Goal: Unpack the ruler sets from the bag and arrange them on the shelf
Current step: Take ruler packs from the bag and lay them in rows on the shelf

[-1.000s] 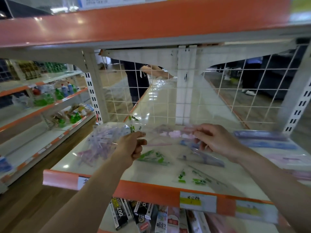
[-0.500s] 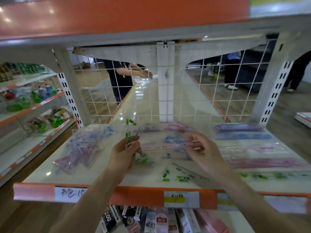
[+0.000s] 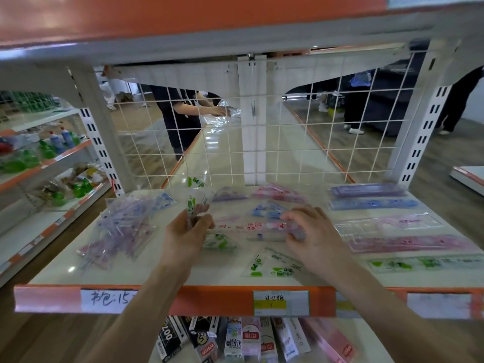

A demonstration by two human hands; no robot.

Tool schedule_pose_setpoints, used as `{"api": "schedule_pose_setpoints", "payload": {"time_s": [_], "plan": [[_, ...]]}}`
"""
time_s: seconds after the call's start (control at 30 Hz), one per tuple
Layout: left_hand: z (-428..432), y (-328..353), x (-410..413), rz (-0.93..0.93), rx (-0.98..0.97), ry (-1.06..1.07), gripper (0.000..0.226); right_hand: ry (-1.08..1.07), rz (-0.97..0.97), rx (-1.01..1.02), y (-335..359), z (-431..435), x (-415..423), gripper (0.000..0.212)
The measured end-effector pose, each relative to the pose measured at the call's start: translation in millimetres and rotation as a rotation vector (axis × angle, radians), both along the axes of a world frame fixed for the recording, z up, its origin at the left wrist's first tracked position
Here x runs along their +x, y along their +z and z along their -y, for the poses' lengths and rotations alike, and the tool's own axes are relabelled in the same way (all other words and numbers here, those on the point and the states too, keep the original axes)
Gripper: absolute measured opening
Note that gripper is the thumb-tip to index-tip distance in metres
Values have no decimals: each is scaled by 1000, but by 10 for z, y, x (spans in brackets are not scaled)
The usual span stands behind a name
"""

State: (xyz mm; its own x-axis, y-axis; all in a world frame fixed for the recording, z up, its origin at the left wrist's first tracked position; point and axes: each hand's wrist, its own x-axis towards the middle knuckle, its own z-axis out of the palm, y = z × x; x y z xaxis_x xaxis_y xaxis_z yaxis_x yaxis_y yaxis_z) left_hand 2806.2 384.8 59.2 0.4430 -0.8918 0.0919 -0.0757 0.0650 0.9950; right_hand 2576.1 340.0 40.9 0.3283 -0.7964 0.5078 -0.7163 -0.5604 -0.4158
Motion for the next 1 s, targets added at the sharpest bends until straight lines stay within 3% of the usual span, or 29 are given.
{"api": "schedule_pose_setpoints", "payload": {"time_s": [0.1,0.2,0.3,0.4,0.53,0.77,1.0], "plan": [[16,31,-24,14,5,-10,14,37,-136,-1,138,-13,-3,28],[107,86,-131,58,32,-17,13,129,-204,162,331,-48,-38,25],[219,163,-371,105,73,-109,11,138,-221,207,519,-113,-99,34],[313,233,-634,166,112,-221,12,92,-266,263,669,-122,-291,38],[396,276,-876,302,139,-286,36,27,-193,436,781,-67,-737,33],[398,319,-1171,261,133,-352,34,-159,-273,488,956,-9,-1595,32],[357,326,-1234,288,185,-424,36,-251,-322,555,787,25,-1816,32]]}}
